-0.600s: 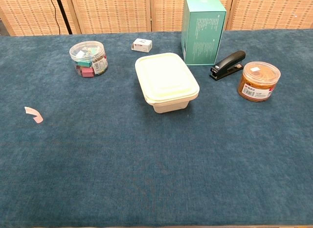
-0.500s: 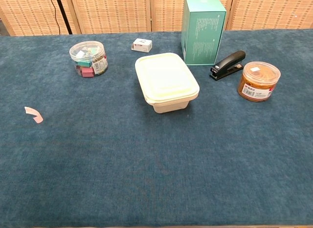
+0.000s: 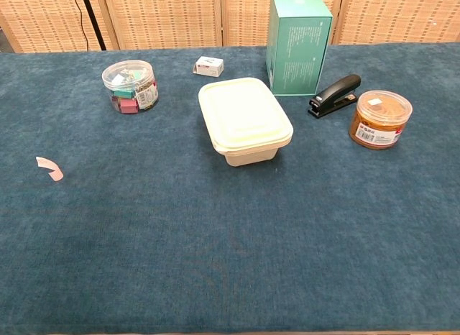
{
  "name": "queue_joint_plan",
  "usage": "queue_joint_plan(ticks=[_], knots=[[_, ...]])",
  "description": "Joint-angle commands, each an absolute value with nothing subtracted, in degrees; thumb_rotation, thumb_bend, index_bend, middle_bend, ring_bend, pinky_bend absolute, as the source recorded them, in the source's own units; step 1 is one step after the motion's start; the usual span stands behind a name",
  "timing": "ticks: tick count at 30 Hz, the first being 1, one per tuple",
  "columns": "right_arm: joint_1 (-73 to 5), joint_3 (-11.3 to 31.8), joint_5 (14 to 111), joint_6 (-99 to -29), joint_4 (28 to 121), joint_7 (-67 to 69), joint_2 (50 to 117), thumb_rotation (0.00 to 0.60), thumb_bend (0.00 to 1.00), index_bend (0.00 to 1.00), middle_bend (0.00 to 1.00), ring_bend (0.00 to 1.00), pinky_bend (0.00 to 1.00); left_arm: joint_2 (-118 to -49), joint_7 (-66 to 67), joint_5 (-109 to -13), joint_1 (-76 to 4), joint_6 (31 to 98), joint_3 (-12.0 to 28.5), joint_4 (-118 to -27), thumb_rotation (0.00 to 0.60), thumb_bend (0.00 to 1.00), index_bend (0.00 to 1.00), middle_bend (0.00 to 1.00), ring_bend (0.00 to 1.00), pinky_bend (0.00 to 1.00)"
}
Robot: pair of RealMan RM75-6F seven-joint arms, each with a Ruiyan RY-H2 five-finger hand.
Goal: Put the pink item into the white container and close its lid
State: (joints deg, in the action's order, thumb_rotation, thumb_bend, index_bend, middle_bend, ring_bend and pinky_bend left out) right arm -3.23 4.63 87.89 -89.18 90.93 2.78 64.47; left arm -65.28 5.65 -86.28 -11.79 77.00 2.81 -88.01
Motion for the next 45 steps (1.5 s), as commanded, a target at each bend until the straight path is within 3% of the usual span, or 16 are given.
queue_joint_plan(ticks=[1,6,25,45], knots=[[-3.3,4.4,87.9,-88.7,91.2,3.6,64.0,0.600,0.00,0.00,0.00,0.00,0.00,-67.6,2.4,-88.2,-18.1,68.8,3.4,-82.5,0.600,0.13,0.35,0.00,0.00,0.00],[-3.0,4.9,87.3,-89.2,91.5,5.1,63.4,0.600,0.00,0.00,0.00,0.00,0.00,-71.0,-0.4,-90.3,-22.1,65.3,3.3,-77.0,0.600,0.14,0.42,0.00,0.00,0.00],[-3.7,5.0,86.3,-87.0,91.5,6.4,62.7,0.600,0.00,0.00,0.00,0.00,0.00,-84.1,-6.3,-88.2,-26.5,59.4,2.0,-60.8,0.600,0.23,0.45,0.00,0.00,0.00],[-3.8,4.6,86.9,-86.6,91.6,7.4,62.6,0.600,0.00,0.00,0.00,0.00,0.00,-87.2,-6.8,-87.8,-28.4,58.9,1.2,-57.7,0.600,0.39,0.52,0.00,0.00,0.00]])
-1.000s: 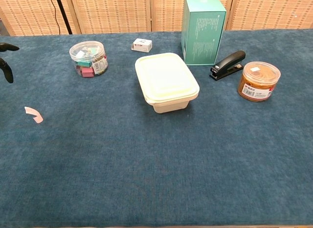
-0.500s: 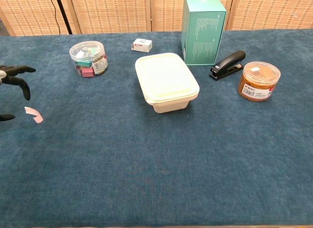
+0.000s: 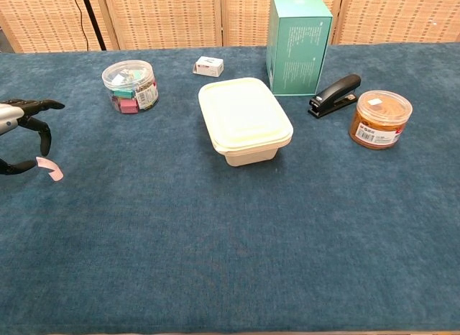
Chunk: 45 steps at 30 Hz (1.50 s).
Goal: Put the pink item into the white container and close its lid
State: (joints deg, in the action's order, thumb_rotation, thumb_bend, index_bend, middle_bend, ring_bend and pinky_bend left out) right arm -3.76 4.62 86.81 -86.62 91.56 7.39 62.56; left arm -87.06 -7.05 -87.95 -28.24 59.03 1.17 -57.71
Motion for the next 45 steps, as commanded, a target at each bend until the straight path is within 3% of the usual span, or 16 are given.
queue_joint_plan(ticks=[1,14,22,31,45], knots=[[-3.8,4.6,86.9,-86.7,91.6,7.4,62.6,0.600,0.00,0.00,0.00,0.00,0.00,-87.3,-6.6,-87.6,-28.4,58.9,1.3,-57.7,0.600,0.39,0.52,0.00,0.00,0.00],[-3.7,4.7,86.6,-86.6,91.7,8.5,62.2,0.600,0.00,0.00,0.00,0.00,0.00,-88.0,-5.0,-85.9,-29.2,57.1,1.1,-57.9,0.600,0.40,0.53,0.00,0.00,0.00],[-3.6,4.7,86.6,-86.5,91.7,9.7,61.8,0.600,0.00,0.00,0.00,0.00,0.00,-88.5,-4.3,-85.4,-29.6,56.6,1.0,-57.9,0.600,0.45,0.62,0.00,0.00,0.00],[-3.7,4.6,86.6,-86.4,91.8,9.9,61.6,0.600,0.00,0.00,0.00,0.00,0.00,-88.0,-3.9,-85.0,-29.7,57.1,1.1,-58.9,0.600,0.46,0.63,0.00,0.00,0.00],[-4.1,4.7,85.9,-85.3,91.8,8.9,61.9,0.600,0.00,0.00,0.00,0.00,0.00,-78.7,7.3,-85.7,-31.5,60.5,3.4,-73.8,0.600,0.46,0.64,0.00,0.00,0.00]])
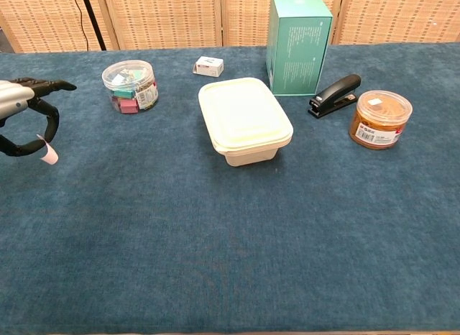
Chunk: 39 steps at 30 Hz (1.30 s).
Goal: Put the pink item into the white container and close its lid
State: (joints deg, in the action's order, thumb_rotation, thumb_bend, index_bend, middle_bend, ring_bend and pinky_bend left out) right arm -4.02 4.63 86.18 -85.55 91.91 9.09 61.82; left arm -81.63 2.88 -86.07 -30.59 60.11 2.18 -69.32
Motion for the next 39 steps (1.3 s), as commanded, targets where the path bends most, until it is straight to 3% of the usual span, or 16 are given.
queue_joint_plan(ticks=[1,8,17,28,39], knots=[[-4.2,4.8,85.7,-85.1,91.8,8.7,62.0,0.600,0.00,0.00,0.00,0.00,0.00,-77.8,9.2,-85.3,-32.0,60.2,3.8,-75.6,0.600,0.46,0.64,0.00,0.00,0.00],[-4.8,5.4,84.3,-84.1,91.4,7.6,62.5,0.600,0.00,0.00,0.00,0.00,0.00,-73.0,23.5,-80.5,-36.1,56.4,7.7,-86.6,0.600,0.46,0.64,0.00,0.00,0.00],[-6.5,6.6,81.3,-80.9,90.3,6.6,63.5,0.600,0.00,0.00,0.00,0.00,0.00,-73.1,42.3,-64.2,-44.6,50.7,14.1,-95.9,0.600,0.47,0.64,0.00,0.00,0.00],[-7.8,7.9,77.6,-77.7,88.6,6.9,63.9,0.600,0.00,0.00,0.00,0.00,0.00,-82.8,57.0,-43.0,-58.3,49.6,16.4,-92.3,0.600,0.47,0.64,0.00,0.00,0.00],[-7.7,8.7,75.7,-77.5,87.8,7.5,63.8,0.600,0.00,0.00,0.00,0.00,0.00,-91.8,63.7,-28.6,-69.6,51.2,16.4,-85.2,0.600,0.47,0.64,0.00,0.00,0.00]])
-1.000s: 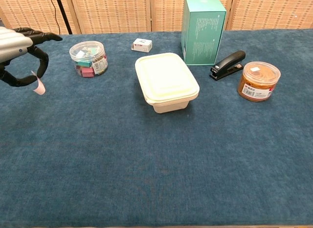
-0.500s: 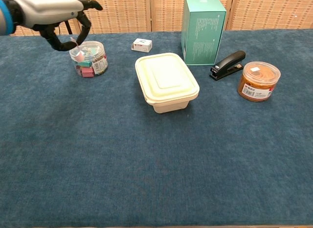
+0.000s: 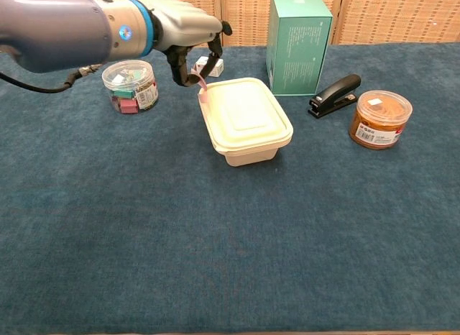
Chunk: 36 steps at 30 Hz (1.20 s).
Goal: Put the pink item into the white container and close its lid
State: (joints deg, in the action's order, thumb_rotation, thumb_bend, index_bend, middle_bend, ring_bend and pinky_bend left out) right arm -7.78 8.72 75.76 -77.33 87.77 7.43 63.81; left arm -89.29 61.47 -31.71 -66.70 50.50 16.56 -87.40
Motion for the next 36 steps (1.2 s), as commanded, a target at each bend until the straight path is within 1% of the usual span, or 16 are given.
queue_joint_plan(ticks=[1,9,17,19,20,21,23,25,27,29,32,36], knots=[[-7.6,8.7,75.8,-77.6,87.8,7.5,63.7,0.600,0.00,0.00,0.00,0.00,0.00,-92.6,64.5,-27.5,-70.6,51.4,16.2,-84.5,0.600,0.47,0.64,0.00,0.00,0.00],[-7.5,8.9,75.5,-77.6,87.7,8.4,63.4,0.600,0.00,0.00,0.00,0.00,0.00,-96.7,67.8,-20.0,-75.8,53.1,15.4,-81.2,0.600,0.47,0.64,0.00,0.00,0.00],[-7.3,9.1,75.2,-77.4,87.7,9.2,63.1,0.600,0.00,0.00,0.00,0.00,0.00,-98.1,69.4,-15.1,-78.5,54.8,14.8,-79.9,0.600,0.47,0.62,0.00,0.00,0.00],[-7.3,9.1,75.2,-77.5,87.7,9.3,63.0,0.600,0.00,0.00,0.00,0.00,0.00,-98.4,69.8,-13.9,-79.0,55.3,14.8,-79.8,0.600,0.47,0.60,0.00,0.00,0.00],[-7.3,9.1,75.2,-77.5,87.8,9.4,62.9,0.600,0.00,0.00,0.00,0.00,0.00,-98.5,70.1,-13.3,-79.4,55.7,14.8,-79.9,0.600,0.46,0.58,0.00,0.00,0.00],[-7.2,9.1,75.3,-77.5,87.8,9.4,62.9,0.600,0.00,0.00,0.00,0.00,0.00,-98.5,70.4,-12.9,-79.6,56.1,14.8,-79.9,0.600,0.46,0.53,0.00,0.00,0.00],[-7.2,9.0,75.3,-77.5,87.9,9.5,62.8,0.600,0.00,0.00,0.00,0.00,0.00,-98.7,71.1,-11.9,-80.1,57.4,14.6,-80.1,0.600,0.46,0.36,0.00,0.00,0.00],[-7.2,9.0,75.4,-77.5,88.0,9.6,62.7,0.600,0.00,0.00,0.00,0.00,0.00,-98.9,71.4,-11.6,-80.5,58.2,14.6,-80.1,0.600,0.46,0.15,0.00,0.00,0.00],[-7.1,9.0,75.4,-77.6,88.0,9.6,62.7,0.600,0.00,0.00,0.00,0.00,0.00,-99.0,71.1,-11.7,-80.6,58.4,14.6,-80.0,0.600,0.46,0.03,0.00,0.00,0.00],[-7.1,9.0,75.4,-77.6,88.1,9.7,62.6,0.600,0.00,0.00,0.00,0.00,0.00,-99.1,70.6,-12.1,-80.6,58.3,14.6,-80.0,0.600,0.46,0.00,0.00,0.00,0.00],[-7.1,9.0,75.4,-77.6,88.2,9.8,62.5,0.600,0.00,0.00,0.00,0.00,0.00,-99.0,69.1,-14.0,-80.4,57.9,14.6,-80.1,0.600,0.46,0.00,0.00,0.00,0.00],[-6.9,9.0,75.5,-77.8,88.3,10.0,62.3,0.600,0.00,0.00,0.00,0.00,0.00,-98.8,66.1,-18.8,-79.9,57.4,14.1,-80.2,0.600,0.45,0.00,0.00,0.00,0.00]])
